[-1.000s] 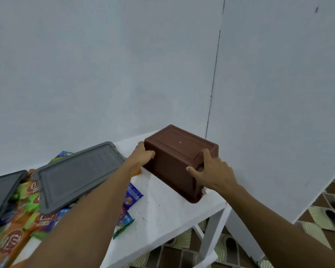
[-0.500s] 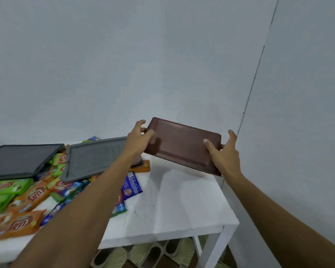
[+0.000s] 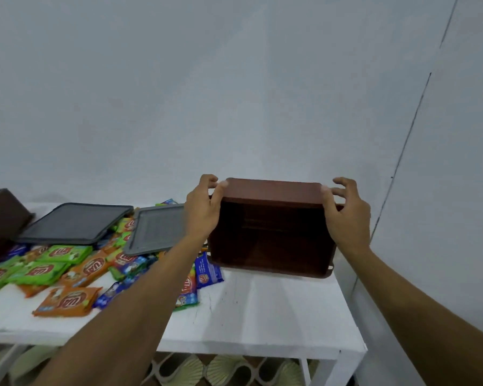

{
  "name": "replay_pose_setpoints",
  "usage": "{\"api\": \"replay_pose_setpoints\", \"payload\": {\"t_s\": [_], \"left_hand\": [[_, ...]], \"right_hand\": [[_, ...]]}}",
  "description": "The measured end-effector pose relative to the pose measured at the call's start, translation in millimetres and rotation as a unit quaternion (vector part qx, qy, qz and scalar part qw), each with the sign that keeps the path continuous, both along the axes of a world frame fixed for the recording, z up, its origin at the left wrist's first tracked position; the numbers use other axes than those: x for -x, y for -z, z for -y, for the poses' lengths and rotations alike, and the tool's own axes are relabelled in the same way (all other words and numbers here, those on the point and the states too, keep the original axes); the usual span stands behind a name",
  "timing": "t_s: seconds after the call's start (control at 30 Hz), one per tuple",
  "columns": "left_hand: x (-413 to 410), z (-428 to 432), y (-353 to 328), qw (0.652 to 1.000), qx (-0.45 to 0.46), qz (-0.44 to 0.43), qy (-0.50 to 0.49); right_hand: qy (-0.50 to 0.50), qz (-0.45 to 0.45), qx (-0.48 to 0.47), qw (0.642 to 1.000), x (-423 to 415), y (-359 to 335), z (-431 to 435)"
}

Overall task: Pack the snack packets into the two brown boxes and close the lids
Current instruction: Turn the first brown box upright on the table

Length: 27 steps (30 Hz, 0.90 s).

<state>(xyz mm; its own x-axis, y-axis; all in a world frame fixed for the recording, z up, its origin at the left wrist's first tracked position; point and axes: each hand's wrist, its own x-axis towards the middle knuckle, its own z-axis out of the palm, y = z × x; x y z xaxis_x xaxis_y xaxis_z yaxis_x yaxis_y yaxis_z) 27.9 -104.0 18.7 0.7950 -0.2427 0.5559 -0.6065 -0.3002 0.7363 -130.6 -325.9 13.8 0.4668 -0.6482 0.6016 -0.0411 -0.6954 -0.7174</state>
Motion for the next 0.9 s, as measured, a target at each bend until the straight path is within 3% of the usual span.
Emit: {"api": "replay_pose_setpoints", "payload": {"t_s": [0.13,0.2,0.37,0.67,0.8,0.9], "left_hand": [[-2,6,-1,0.998,-0.027,0.022,-0.053],[-4,8,8,0.995,-0.075,0.045,-0.048],[-4,10,44,0.971,-0.239,-0.007,-0.005],[-12,19,53,0.948,-0.318,-0.009,-0.003],[-16,25,68,0.919,-0.389,-0.063,0.013],[-20,26,81,0.917,-0.386,-0.095,0.039]], "right_hand": [[0.043,-0.072,0.015,0.996,-11,-10,19],[0.051,-0.137,-0.011,0.989,-19,-2,31],[0.064,-0.250,-0.031,0.966,-33,27,44],[0.046,-0.297,0.054,0.952,-45,41,46],[-0.001,-0.401,0.068,0.914,-43,52,45],[-0.036,-0.443,0.066,0.893,-42,67,46]]}}
